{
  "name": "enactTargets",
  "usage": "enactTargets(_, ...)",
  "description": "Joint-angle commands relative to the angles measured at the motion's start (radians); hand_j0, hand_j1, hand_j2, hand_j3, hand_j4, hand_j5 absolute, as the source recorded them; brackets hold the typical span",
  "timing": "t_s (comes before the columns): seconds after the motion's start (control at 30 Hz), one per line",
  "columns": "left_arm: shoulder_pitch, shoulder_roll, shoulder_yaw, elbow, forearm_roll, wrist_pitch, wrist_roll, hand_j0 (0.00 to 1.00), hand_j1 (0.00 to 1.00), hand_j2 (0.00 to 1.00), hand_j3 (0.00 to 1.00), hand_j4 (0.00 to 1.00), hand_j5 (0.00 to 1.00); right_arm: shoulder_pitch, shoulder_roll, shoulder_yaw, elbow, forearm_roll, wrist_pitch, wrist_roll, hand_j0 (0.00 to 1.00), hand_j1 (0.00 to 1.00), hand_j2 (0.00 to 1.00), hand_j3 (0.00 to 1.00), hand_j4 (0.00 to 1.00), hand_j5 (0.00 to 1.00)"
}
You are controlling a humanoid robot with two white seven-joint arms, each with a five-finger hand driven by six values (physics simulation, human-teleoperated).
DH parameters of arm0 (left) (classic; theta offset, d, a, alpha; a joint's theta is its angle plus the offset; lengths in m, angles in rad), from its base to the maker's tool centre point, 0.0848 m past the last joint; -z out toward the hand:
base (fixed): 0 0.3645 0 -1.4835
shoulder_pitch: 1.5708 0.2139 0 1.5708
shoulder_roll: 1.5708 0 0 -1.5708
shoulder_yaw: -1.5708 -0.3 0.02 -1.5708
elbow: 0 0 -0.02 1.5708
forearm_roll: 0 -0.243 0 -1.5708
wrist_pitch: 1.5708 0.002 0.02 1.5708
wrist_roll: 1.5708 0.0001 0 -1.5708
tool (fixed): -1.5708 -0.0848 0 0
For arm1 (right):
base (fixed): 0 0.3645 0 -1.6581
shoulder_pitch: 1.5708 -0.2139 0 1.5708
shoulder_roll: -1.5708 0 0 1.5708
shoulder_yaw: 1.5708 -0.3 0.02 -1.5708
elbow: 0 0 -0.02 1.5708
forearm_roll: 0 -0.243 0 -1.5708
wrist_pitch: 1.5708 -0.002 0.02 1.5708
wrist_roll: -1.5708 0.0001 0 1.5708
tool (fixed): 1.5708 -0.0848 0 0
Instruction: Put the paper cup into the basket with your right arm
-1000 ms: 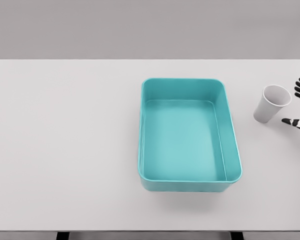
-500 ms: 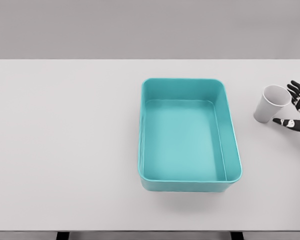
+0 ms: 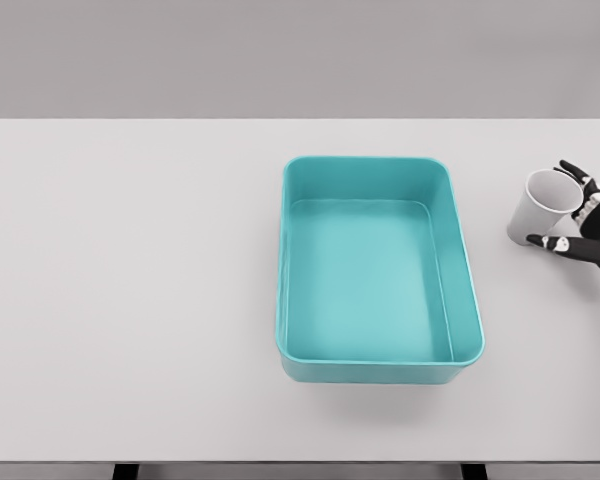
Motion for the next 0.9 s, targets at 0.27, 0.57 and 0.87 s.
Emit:
enactTargets(0.27,0.000,0.000,0.001,0.001,0.000,-0.001,-0.001,1.00,1.00,1.00,1.00,1.00,1.00,0.000,0.009,0.010,-0.005,-0.005,0.001,0.000,1.00,1.00,1.00,1.00,1.00,1.00)
enactTargets(0.57,0.000,0.000,0.001,0.000,0.000,0.001,-0.001,1.00,1.00,1.00,1.00,1.00,1.00,-0.014,0.009,0.025,-0.011,-0.003,0.001,0.000,1.00,1.00,1.00,1.00,1.00,1.00)
enactTargets(0.87,0.000,0.000,-0.001,0.000,0.000,-0.001,-0.001,1.00,1.00,1.00,1.00,1.00,1.00,-0.015,0.008,0.046,-0.016,0.006,-0.001,0.000,0.77,0.77,0.77,0.77,0.77,0.77)
